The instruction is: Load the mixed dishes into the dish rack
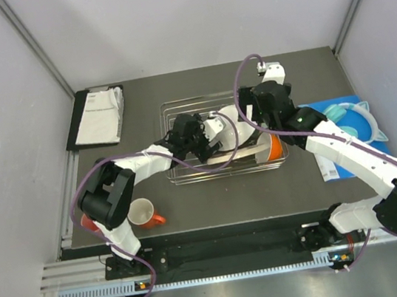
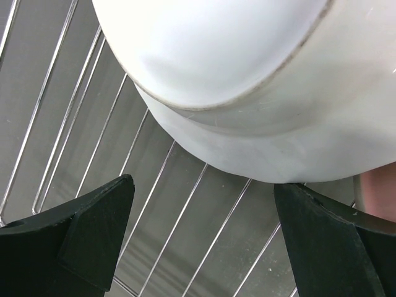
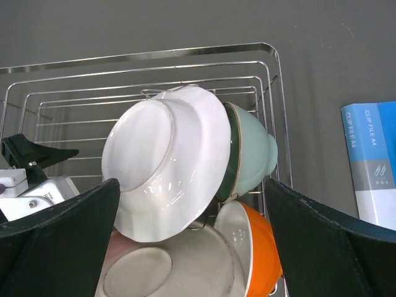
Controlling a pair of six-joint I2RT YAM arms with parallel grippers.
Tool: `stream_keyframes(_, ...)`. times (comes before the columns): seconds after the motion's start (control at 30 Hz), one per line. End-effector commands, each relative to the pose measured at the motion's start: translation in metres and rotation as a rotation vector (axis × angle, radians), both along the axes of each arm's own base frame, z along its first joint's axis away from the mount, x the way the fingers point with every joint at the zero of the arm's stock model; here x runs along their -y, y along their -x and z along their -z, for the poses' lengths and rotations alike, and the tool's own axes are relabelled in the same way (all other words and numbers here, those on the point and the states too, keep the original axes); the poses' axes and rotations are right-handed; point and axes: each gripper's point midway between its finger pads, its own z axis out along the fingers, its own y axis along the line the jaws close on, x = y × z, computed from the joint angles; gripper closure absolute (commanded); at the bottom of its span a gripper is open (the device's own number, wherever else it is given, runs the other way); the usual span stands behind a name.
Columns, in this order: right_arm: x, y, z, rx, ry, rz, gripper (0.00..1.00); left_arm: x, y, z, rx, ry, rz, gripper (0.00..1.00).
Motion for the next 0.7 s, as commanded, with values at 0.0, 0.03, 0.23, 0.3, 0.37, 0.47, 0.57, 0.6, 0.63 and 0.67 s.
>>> stream_keyframes(0.0, -0.005, -0.004, -0.023, 0.049, -0.032, 0.006, 0.00, 0.029, -0.016, -0.052, 0.103, 0.130, -0.010, 0.01)
stream_keyframes(0.03, -0.006, -0.004, -0.023, 0.049, -0.032, 0.005, 0.00, 0.028, -0.019, -0.054, 0.107, 0.126, -0.022, 0.01)
stream_keyframes(0.23, -0.008, -0.004, -0.023, 0.051, -0.035, 0.000, 0.00, 0.029, -0.031, -0.074, 0.141, 0.146, -0.052, 0.01)
stream_keyframes(0.3, -0.008, -0.003, -0.024, 0.052, -0.035, -0.001, 0.00, 0.027, -0.037, -0.081, 0.159, 0.145, -0.079, 0.01)
stream_keyframes(0.37, -0.008, -0.002, -0.024, 0.052, -0.032, -0.004, 0.00, 0.024, -0.045, -0.093, 0.176, 0.160, -0.109, 0.01)
stream_keyframes(0.47, -0.009, -0.002, -0.025, 0.055, -0.034, -0.006, 0.00, 0.019, -0.055, -0.109, 0.194, 0.175, -0.132, 0.01)
stream_keyframes(0.57, -0.008, -0.001, -0.026, 0.058, -0.036, -0.006, 0.00, 0.012, -0.061, -0.120, 0.206, 0.184, -0.151, 0.01)
stream_keyframes(0.6, -0.009, -0.001, -0.025, 0.056, -0.034, -0.009, 0.00, 0.011, -0.063, -0.123, 0.208, 0.187, -0.153, 0.01)
stream_keyframes(0.63, -0.010, 0.000, -0.026, 0.057, -0.035, -0.011, 0.00, 0.010, -0.063, -0.126, 0.207, 0.190, -0.157, 0.01)
stream_keyframes(0.67, -0.009, 0.000, -0.026, 0.058, -0.037, -0.010, 0.00, 0.009, -0.064, -0.128, 0.209, 0.194, -0.162, 0.01)
